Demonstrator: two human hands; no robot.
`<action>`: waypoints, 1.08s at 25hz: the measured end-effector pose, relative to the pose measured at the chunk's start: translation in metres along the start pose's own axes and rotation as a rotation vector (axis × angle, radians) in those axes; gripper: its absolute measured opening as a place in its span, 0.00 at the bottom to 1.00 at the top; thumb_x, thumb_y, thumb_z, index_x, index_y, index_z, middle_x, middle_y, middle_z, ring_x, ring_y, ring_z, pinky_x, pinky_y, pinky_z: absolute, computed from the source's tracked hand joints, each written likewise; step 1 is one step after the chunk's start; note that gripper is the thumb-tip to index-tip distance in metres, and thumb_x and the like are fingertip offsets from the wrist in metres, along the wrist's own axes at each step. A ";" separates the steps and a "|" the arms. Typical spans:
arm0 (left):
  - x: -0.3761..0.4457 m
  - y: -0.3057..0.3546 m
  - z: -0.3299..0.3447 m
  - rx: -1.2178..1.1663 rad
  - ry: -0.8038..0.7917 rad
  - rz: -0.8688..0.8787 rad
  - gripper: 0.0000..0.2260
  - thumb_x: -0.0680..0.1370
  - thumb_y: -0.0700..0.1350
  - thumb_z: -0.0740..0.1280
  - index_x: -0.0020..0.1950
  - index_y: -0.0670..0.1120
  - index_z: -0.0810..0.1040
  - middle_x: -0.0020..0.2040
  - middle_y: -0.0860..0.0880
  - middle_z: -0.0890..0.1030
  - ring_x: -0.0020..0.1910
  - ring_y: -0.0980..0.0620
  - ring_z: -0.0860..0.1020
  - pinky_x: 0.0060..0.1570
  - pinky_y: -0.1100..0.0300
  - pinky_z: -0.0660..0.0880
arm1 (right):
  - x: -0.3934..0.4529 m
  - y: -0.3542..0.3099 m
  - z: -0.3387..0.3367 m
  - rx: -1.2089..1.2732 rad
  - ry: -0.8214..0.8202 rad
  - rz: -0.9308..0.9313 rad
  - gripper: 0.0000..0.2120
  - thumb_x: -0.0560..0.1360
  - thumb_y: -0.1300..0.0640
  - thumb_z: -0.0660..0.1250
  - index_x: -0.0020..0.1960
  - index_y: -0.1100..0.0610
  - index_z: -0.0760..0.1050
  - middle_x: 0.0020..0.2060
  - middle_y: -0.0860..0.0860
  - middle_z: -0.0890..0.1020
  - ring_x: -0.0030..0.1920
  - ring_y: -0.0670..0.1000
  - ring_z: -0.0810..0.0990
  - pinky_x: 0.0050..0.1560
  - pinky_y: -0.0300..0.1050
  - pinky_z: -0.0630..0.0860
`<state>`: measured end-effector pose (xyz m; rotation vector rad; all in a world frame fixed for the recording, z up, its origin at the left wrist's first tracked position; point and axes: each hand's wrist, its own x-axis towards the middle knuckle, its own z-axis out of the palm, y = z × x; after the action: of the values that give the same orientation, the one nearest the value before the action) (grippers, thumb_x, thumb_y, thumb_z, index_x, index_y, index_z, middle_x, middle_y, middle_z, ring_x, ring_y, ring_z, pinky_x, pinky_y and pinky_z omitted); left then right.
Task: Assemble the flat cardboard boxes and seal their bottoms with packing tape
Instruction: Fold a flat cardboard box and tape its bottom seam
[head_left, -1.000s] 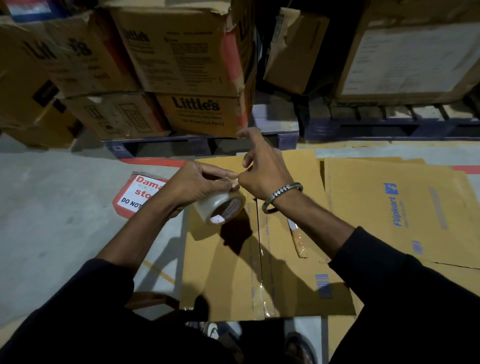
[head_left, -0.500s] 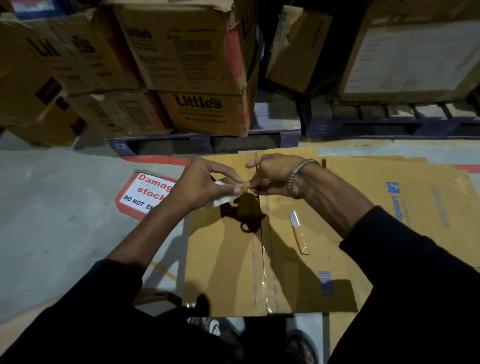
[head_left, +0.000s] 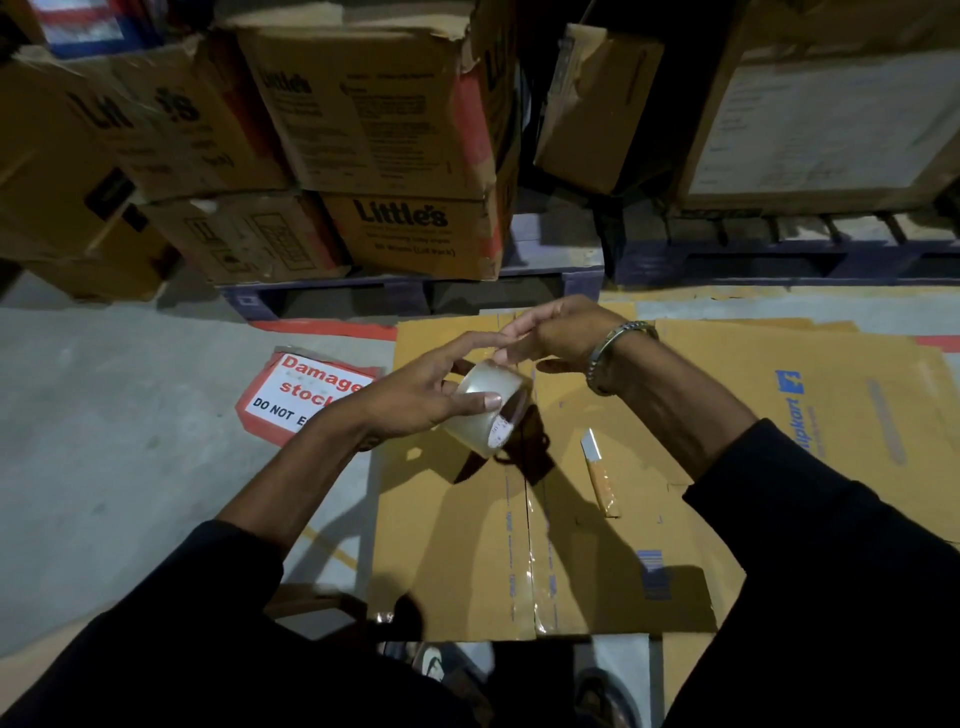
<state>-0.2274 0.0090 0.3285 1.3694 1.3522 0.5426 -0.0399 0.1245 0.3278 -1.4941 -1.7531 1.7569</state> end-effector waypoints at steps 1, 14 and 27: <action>0.001 0.001 -0.001 -0.012 -0.008 0.006 0.25 0.82 0.51 0.71 0.76 0.66 0.68 0.72 0.54 0.74 0.67 0.52 0.78 0.68 0.47 0.76 | 0.000 -0.001 -0.003 0.077 0.001 0.039 0.10 0.67 0.62 0.82 0.46 0.53 0.87 0.46 0.49 0.89 0.53 0.50 0.85 0.53 0.46 0.81; 0.033 0.025 0.003 0.279 0.378 0.004 0.25 0.69 0.59 0.81 0.64 0.59 0.84 0.38 0.60 0.86 0.36 0.67 0.79 0.41 0.61 0.73 | 0.011 0.003 0.019 0.195 0.459 -0.026 0.12 0.64 0.71 0.80 0.36 0.54 0.86 0.35 0.50 0.87 0.40 0.51 0.88 0.39 0.50 0.86; 0.048 0.039 0.027 0.675 0.780 -0.085 0.15 0.73 0.44 0.74 0.57 0.57 0.87 0.43 0.49 0.88 0.34 0.55 0.74 0.33 0.62 0.66 | 0.002 0.009 0.040 -0.433 0.744 -0.387 0.06 0.64 0.58 0.73 0.40 0.53 0.87 0.34 0.51 0.85 0.37 0.52 0.82 0.37 0.47 0.83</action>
<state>-0.1762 0.0512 0.3374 1.6945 2.3712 0.6209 -0.0674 0.0996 0.3099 -1.5311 -1.8634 0.5351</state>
